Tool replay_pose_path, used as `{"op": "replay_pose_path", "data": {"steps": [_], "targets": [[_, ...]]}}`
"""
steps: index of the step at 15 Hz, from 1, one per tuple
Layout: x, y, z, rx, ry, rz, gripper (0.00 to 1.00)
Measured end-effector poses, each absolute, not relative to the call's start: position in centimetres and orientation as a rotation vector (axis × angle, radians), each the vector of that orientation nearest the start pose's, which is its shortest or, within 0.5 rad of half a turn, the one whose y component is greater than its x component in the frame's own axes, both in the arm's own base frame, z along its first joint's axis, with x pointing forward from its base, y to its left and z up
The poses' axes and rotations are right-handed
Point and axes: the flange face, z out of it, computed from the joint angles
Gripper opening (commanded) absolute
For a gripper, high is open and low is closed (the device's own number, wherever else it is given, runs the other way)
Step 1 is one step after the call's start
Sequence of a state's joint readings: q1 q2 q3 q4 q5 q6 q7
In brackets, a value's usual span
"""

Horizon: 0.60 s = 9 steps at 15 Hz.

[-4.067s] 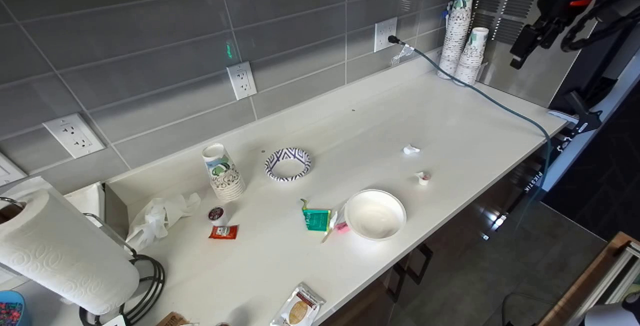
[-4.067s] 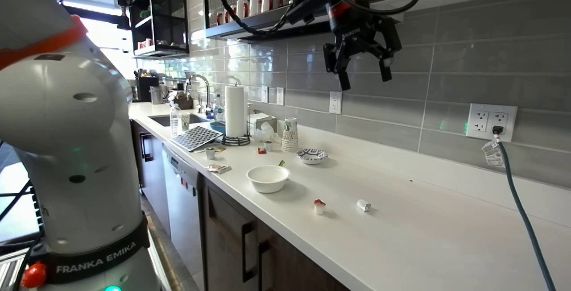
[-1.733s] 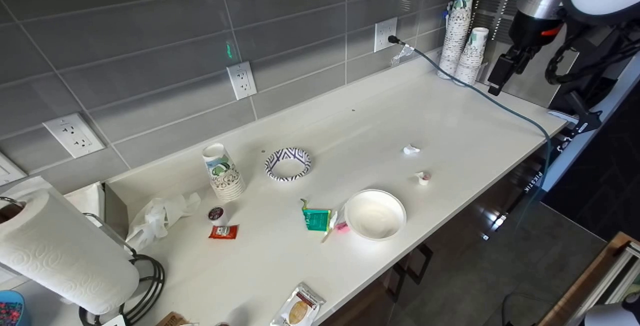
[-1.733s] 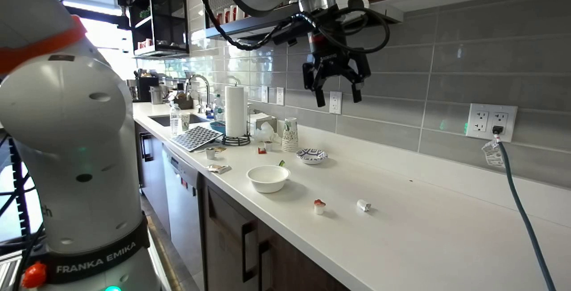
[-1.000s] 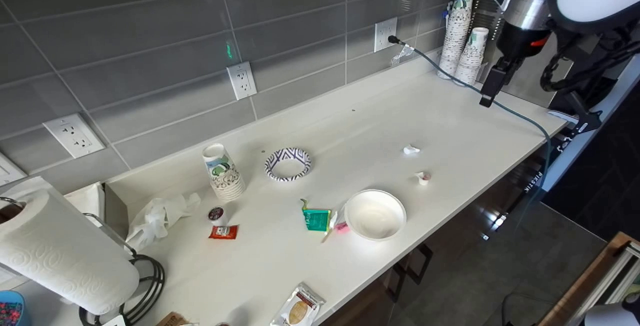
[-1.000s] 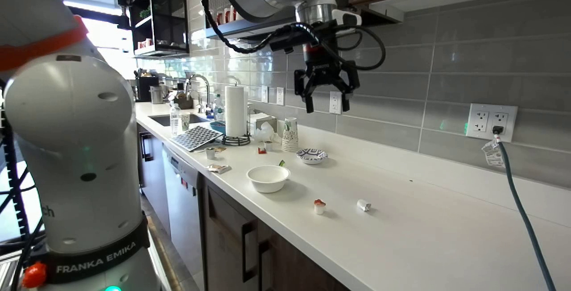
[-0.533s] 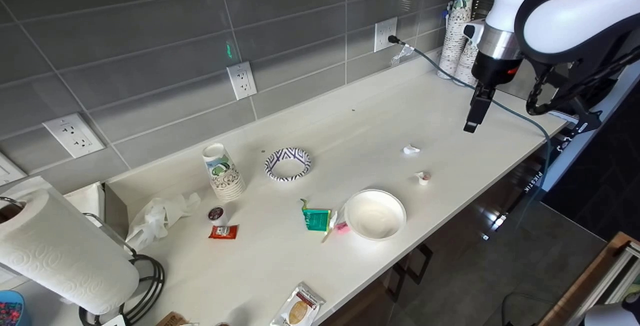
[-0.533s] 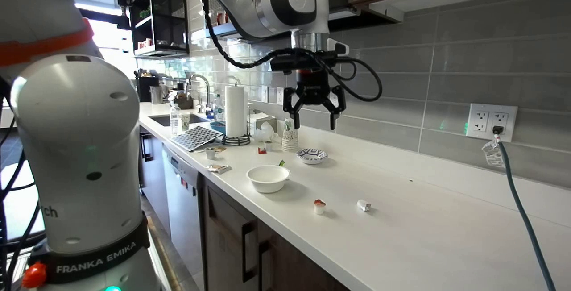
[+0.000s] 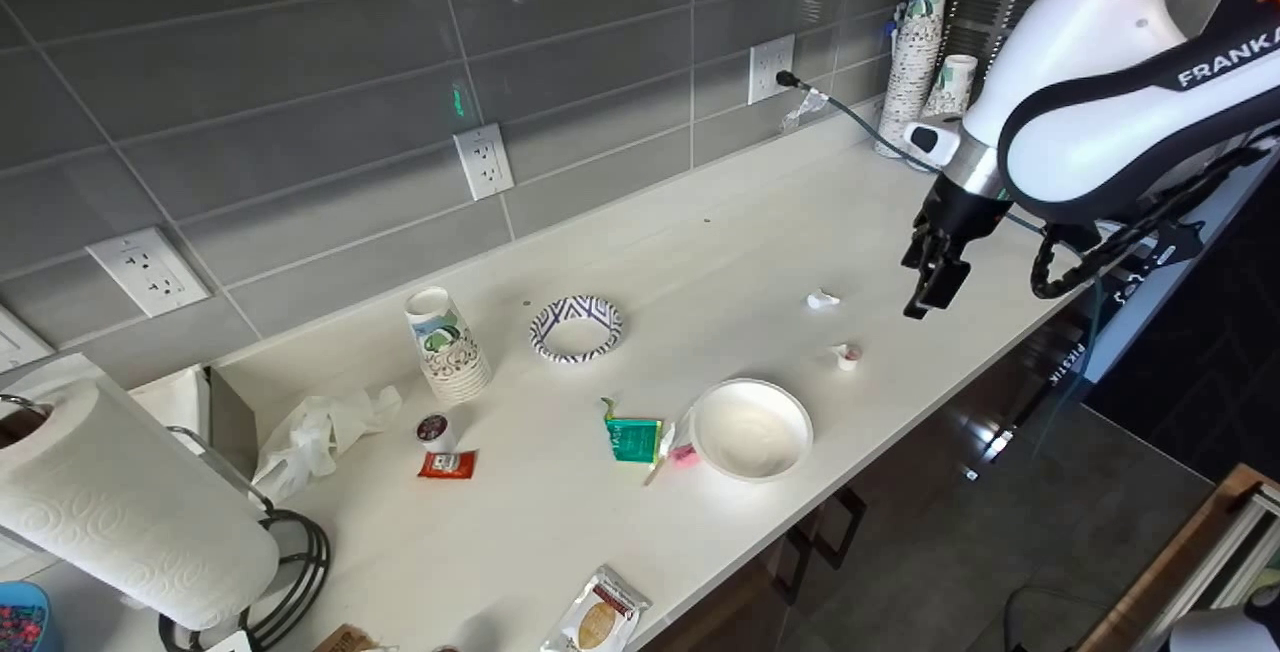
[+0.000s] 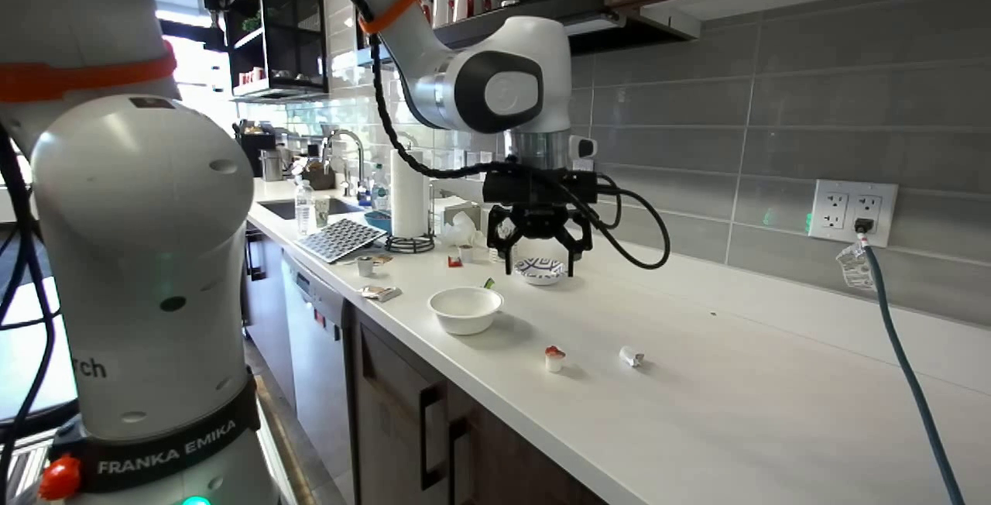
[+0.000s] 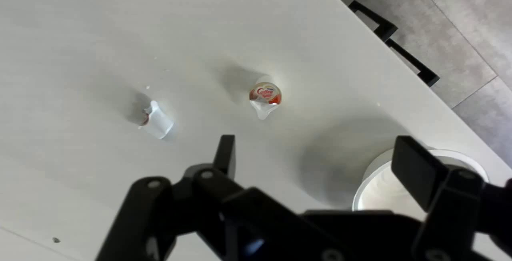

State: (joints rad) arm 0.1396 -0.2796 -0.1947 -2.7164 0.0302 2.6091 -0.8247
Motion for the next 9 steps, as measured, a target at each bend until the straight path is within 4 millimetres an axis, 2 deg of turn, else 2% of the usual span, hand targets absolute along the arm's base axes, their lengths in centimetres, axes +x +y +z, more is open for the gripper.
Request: {"op": "replay_pose_path", "data": {"steps": [1,9], "targets": [[40.75,-2.07,32.2,-2.91,-1.151,-0.269,1.0],[41.02,-1.97,32.69,-2.914,-1.154,-0.285,1.0]]}}
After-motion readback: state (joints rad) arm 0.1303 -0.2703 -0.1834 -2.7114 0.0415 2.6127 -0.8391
